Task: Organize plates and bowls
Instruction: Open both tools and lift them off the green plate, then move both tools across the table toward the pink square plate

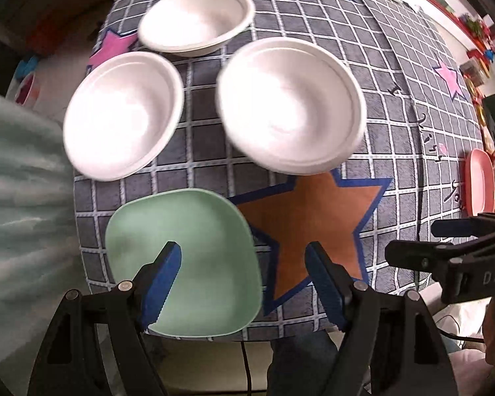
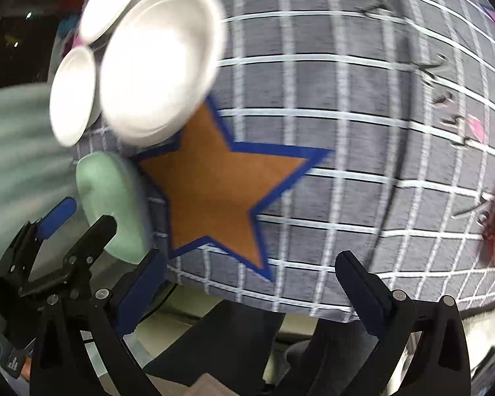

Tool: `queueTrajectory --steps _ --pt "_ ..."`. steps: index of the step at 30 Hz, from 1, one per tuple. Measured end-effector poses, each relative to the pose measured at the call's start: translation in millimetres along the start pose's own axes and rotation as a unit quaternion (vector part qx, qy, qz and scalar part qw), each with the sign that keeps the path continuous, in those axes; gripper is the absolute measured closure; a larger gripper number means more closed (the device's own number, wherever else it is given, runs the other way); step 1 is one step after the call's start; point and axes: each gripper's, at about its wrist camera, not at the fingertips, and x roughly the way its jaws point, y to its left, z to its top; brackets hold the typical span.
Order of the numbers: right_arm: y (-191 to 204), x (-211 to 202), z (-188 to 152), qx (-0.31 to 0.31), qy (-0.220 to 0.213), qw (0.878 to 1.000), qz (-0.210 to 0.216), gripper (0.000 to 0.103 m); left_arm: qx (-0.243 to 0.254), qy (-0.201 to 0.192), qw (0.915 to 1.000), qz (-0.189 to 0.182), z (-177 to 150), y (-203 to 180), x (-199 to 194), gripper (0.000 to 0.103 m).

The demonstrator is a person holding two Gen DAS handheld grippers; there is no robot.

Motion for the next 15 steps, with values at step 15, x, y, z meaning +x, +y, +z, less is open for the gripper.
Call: queueTrajectory --steps 15 --pt "32 -16 61 0.001 -0.089 0.995 -0.049 0.000 -0.039 0.005 0.9991 0.016 1 26 -10 0.022"
